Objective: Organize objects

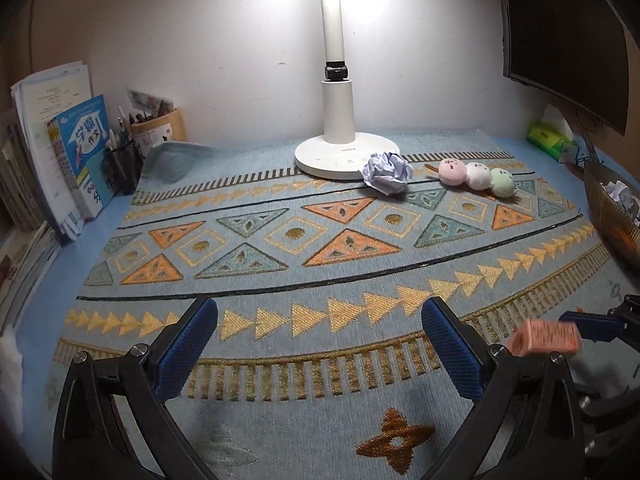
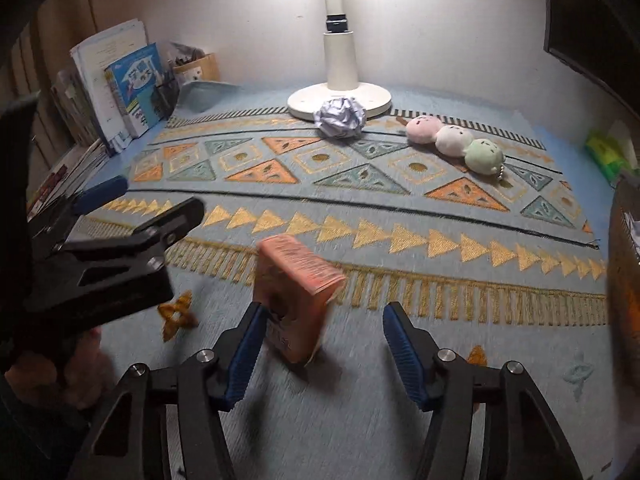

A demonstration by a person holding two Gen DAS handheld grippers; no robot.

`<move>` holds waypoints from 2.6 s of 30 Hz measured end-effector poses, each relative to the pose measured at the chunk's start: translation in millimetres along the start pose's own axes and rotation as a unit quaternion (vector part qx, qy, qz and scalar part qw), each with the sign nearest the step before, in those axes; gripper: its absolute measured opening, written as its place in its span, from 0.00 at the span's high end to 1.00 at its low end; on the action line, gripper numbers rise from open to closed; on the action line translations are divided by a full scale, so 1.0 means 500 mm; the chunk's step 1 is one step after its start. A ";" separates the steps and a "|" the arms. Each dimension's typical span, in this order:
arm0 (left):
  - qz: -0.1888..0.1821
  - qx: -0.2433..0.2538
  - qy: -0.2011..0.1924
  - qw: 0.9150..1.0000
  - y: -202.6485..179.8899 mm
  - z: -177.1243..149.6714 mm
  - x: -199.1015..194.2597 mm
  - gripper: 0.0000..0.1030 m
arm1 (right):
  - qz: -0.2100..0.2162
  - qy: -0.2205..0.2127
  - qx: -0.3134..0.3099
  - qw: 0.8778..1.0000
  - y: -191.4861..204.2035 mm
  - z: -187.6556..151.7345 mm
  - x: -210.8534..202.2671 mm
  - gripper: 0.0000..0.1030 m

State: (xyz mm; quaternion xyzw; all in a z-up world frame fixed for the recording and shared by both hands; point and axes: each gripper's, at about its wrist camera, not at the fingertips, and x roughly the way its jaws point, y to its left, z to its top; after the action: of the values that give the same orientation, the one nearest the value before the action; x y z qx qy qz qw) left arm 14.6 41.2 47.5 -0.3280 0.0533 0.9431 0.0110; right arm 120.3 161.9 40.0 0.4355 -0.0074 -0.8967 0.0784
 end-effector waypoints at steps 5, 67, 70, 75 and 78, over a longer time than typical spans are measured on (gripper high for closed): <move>0.034 0.020 0.024 0.999 0.013 -0.003 0.023 0.01 | 0.021 0.001 0.101 0.995 -0.082 0.032 0.032 0.43; -0.080 -0.003 0.058 0.995 -0.048 0.060 0.058 0.56 | 0.007 -0.017 -0.009 1.000 -0.044 0.068 0.064 0.61; -0.083 -0.025 0.056 0.995 -0.039 0.041 0.044 0.56 | -0.007 -0.010 -0.015 1.000 -0.020 0.056 0.071 0.61; -0.079 -0.028 0.066 0.994 -0.048 0.020 0.051 0.56 | -0.004 0.012 0.003 1.000 -0.034 0.056 0.091 0.61; -0.073 -0.026 0.070 0.995 -0.050 0.015 0.057 0.56 | -0.002 0.011 0.009 1.000 -0.040 0.057 0.092 0.55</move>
State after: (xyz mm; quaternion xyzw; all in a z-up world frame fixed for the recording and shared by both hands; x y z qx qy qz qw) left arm -11.0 66.7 33.4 -0.3966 0.0053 0.9155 0.0670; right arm 67.5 173.3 20.2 0.4461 -0.0134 -0.8919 0.0727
